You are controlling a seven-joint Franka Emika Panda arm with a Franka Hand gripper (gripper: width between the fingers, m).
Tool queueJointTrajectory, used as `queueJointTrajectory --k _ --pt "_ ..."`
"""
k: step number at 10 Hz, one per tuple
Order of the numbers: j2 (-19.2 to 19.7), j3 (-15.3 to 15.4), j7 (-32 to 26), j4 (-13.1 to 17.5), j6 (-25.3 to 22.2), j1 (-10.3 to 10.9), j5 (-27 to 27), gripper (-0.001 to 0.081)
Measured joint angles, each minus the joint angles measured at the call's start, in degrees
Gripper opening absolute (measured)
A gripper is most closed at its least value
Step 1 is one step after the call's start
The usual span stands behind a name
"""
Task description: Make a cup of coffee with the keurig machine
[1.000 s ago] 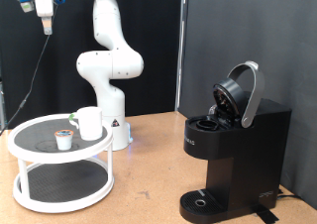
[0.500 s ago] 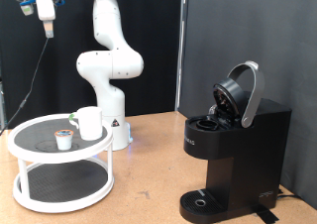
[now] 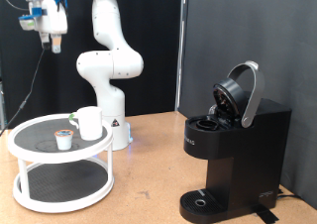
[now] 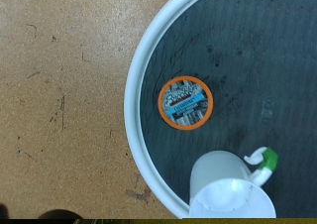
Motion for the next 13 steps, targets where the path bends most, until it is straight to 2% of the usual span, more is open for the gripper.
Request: queueJointTrajectory --k 2,3,7,10,13 --pt "2.87 0.02 0.76 -0.84 3.35 0.01 0.08 0.0808" --pt "2.82 0.02 0.69 -0.84 3.32 -0.01 0.08 0.0808" --pt "2.84 -0.41 -12.28 -1.22 4.46 0.8 0.29 0.0808" --pt "2.96 -0.29 -18.21 -3.38 5.27 1.02 -0.62 0.0808" --pt "2.88 0.37 -18.4 -7.19 8.77 1.01 -2.65 0.0808"
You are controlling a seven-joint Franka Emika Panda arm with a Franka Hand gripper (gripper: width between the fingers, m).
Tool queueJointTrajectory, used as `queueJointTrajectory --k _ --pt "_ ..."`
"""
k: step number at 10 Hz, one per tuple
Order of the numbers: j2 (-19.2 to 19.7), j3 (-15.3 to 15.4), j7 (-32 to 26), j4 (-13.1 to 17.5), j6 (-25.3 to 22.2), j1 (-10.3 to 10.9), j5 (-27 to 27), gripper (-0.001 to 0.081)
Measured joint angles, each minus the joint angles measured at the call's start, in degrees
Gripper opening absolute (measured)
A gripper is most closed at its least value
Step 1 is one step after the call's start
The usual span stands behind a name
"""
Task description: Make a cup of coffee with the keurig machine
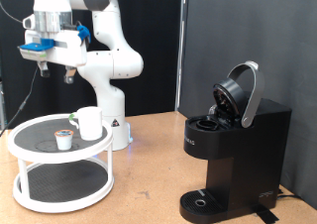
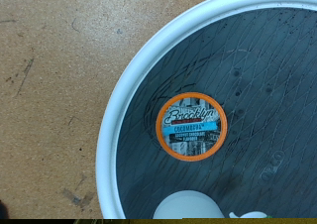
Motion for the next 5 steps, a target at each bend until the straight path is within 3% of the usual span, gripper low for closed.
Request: queueJointTrajectory --k 2,4,5 --pt "0.01 0.15 0.98 -2.61 2.36 -0.03 -0.71 0.0808" --pt "-0.15 0.33 1.67 -3.25 2.96 -0.21 -0.73 0.0808" --pt "-0.22 -0.43 -2.73 -3.32 3.42 0.41 0.72 0.0808"
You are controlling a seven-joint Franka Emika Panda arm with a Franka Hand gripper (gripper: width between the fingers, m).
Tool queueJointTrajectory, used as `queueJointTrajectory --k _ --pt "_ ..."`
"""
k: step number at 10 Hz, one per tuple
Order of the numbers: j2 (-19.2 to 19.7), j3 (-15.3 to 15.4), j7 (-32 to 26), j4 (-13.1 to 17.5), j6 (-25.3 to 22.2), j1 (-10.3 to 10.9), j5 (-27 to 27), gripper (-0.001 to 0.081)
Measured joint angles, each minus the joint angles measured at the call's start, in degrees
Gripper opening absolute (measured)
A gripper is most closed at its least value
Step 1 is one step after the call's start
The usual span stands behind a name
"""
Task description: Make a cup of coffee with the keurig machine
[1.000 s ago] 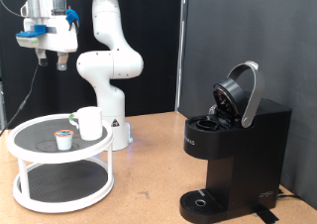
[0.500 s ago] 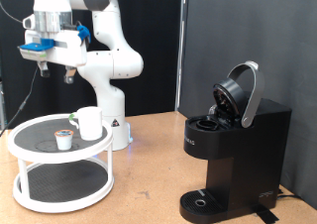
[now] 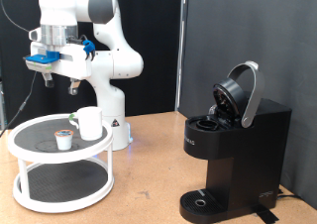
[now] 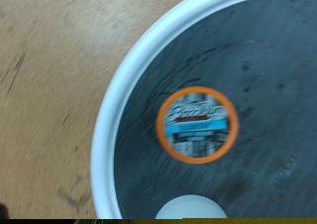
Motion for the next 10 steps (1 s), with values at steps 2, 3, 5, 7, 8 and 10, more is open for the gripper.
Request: queueJointTrajectory --k 2,3,5,7,8,10 --pt "-0.33 -2.35 -10.23 -1.36 4.1 1.1 1.6 0.0808" --pt "-0.35 -3.04 -13.26 -2.3 5.58 1.25 1.79 0.0808" --pt "-0.31 -3.75 -15.96 -3.67 5.51 1.32 2.06 0.0808" --pt "-0.29 -3.95 -16.66 -5.26 5.43 1.29 2.06 0.0808" --pt "-0.28 -4.0 -16.67 -5.95 5.59 1.24 2.05 0.0808" --pt "-0.27 -4.02 -16.67 -7.47 6.13 0.86 1.08 0.0808"
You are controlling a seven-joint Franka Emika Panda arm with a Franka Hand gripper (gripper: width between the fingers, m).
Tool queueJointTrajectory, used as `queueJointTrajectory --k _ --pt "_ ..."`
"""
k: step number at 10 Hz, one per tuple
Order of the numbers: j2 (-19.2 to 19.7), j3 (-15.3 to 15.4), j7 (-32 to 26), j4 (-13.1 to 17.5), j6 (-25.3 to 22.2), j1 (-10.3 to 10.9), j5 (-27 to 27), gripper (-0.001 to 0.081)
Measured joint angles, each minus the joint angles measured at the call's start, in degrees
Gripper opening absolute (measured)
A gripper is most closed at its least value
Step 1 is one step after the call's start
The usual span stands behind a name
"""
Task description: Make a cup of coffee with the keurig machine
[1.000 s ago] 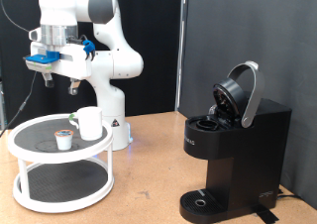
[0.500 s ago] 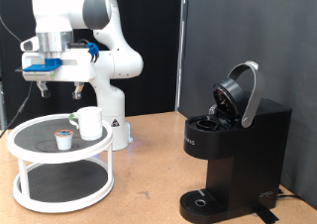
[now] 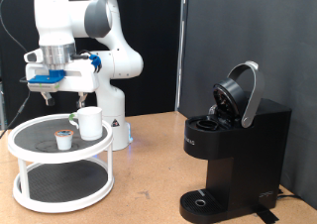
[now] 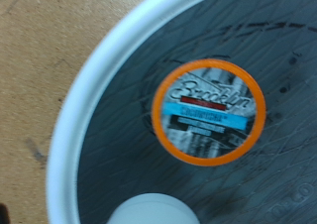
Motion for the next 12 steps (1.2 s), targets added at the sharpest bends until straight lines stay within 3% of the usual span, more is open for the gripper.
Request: queueJointTrajectory --k 5,12 --pt "0.36 -0.07 0.3 -4.65 6.67 -2.44 -2.99 0.0808" --pt "5.15 -0.15 0.98 -5.14 12.6 -3.11 -2.93 0.0808"
